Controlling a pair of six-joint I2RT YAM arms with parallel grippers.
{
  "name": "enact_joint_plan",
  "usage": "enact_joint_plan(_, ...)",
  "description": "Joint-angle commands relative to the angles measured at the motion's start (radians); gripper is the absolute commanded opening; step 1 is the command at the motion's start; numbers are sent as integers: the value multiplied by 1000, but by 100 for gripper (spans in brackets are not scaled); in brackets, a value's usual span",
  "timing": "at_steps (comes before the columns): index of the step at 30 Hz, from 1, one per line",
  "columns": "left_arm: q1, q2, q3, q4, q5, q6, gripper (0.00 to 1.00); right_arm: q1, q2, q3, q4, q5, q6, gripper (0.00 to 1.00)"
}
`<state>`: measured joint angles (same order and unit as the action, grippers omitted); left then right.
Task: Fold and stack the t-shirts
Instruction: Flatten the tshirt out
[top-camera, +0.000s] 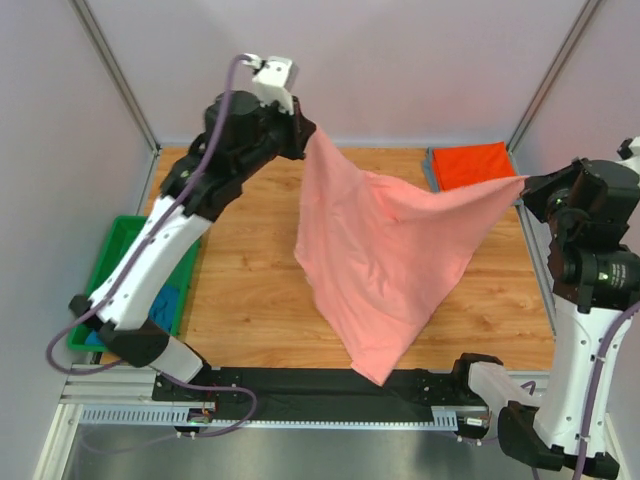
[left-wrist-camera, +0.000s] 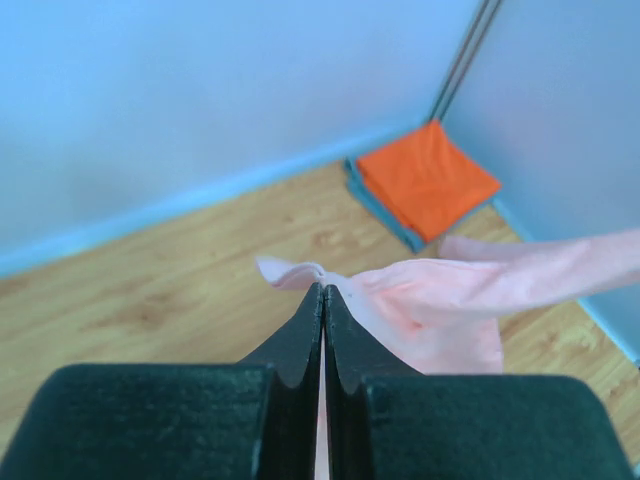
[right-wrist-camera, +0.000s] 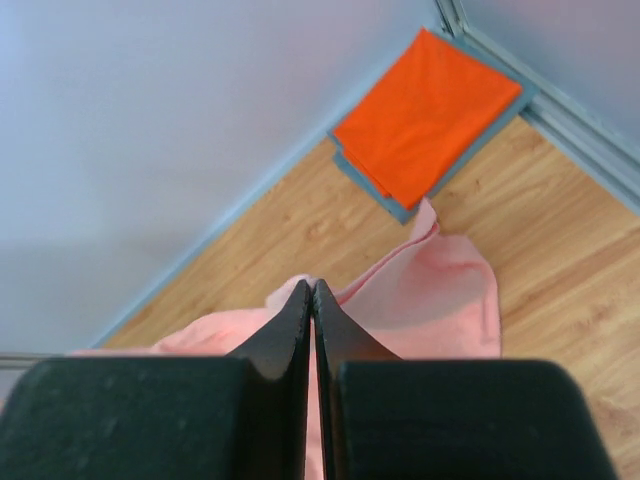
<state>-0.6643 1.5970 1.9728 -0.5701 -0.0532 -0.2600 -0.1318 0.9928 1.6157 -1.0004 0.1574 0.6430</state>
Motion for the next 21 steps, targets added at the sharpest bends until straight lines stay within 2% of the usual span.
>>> enact_joint_plan(1,-40,-126,14,-109,-172,137,0,1,18,151,-49,34,-40,0)
enact_joint_plan(5,-40,-247,73,-162,-253,122,0,1,61,356,-182,18,-52,0)
enact_joint_plan(12,-41,-428,198,-211,-349,194,0,0,37,521,-282,-58,-25,0)
enact_joint_plan(16,-40,-437,250,-220,-396,258,0,1,7,508,-245,-58,71,0)
enact_joint_plan(21,-41,-318,265,-131,-444,421,0,0,36,346,-23,-85,145,0)
